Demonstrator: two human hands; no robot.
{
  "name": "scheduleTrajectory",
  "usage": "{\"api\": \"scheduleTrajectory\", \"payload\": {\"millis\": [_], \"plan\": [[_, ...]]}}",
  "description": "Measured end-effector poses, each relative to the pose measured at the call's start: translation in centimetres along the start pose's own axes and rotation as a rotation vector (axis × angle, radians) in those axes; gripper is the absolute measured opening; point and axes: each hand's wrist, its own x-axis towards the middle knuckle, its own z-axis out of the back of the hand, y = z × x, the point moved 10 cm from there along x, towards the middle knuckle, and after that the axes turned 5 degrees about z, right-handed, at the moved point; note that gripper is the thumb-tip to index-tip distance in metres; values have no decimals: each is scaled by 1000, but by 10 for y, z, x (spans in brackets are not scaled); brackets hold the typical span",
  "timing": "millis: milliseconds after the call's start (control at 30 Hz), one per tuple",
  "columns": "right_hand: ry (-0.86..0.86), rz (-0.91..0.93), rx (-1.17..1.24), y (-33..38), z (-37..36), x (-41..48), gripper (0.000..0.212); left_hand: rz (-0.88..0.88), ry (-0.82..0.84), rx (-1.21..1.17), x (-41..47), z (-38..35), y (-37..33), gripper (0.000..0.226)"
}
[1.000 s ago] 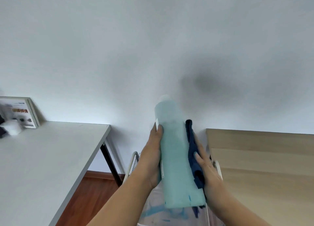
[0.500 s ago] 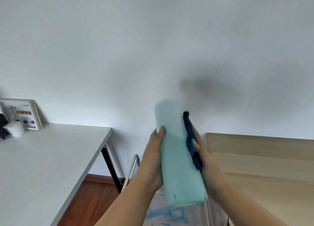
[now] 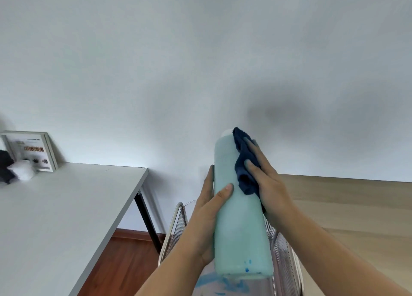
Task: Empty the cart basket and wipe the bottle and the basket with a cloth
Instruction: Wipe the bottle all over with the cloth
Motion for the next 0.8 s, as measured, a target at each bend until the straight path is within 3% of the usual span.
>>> {"api": "scheduleTrajectory", "payload": {"millis": [200,300,500,667,800], "plan": [[134,-87,352,0,-31,-41,51,-129,-26,21,5,1,-30,48],[109,-30,266,3,-28,-55,51,-100,-44,134,8,7,-33,47],[85,110,-150,10,-20,-20,54,-63,2,220,7,6,-30,56],[87,-67,103,1,-14,15,46,-81,11,113,5,0,-30,52],[158,-33,212,8,-27,-11,49,-120,-46,51,13,1,-42,51]]}}
